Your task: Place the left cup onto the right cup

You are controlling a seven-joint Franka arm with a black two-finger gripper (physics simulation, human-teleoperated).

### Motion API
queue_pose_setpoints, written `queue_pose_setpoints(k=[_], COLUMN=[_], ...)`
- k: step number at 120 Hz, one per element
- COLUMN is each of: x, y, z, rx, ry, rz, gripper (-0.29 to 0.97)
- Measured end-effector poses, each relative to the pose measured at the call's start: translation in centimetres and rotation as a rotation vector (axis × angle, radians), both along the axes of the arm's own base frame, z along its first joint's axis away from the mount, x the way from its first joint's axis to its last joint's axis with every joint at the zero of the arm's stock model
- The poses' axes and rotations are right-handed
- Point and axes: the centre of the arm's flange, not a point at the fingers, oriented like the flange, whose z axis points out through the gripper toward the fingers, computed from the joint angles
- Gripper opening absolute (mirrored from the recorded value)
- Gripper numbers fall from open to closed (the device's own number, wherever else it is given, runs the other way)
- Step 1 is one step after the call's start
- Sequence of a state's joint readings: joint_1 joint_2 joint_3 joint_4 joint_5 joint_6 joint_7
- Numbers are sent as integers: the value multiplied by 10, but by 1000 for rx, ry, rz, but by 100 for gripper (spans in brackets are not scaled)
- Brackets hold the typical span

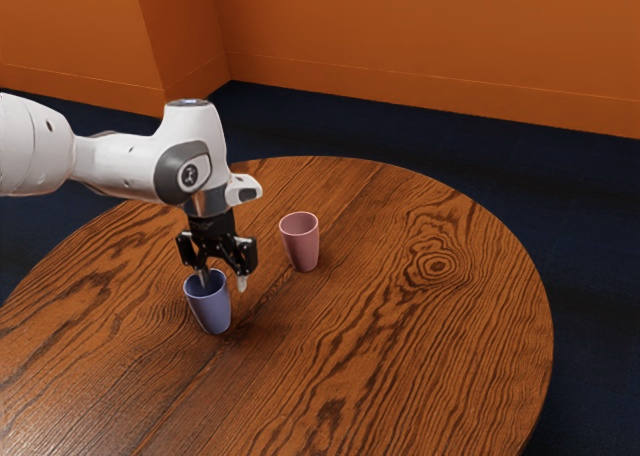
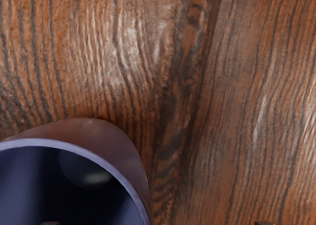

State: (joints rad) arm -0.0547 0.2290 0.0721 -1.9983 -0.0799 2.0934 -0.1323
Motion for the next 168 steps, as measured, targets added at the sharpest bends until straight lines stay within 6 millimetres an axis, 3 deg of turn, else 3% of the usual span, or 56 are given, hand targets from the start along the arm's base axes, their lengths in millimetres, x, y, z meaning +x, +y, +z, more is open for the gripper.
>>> queue_pose_setpoints(k=[48, 86, 168], x=[3, 4, 4], y=[5, 8, 10], z=[-16, -17, -17], rx=[-11, -18, -16], ry=[12, 12, 11], rz=[18, 27, 29], gripper=[37, 17, -8])
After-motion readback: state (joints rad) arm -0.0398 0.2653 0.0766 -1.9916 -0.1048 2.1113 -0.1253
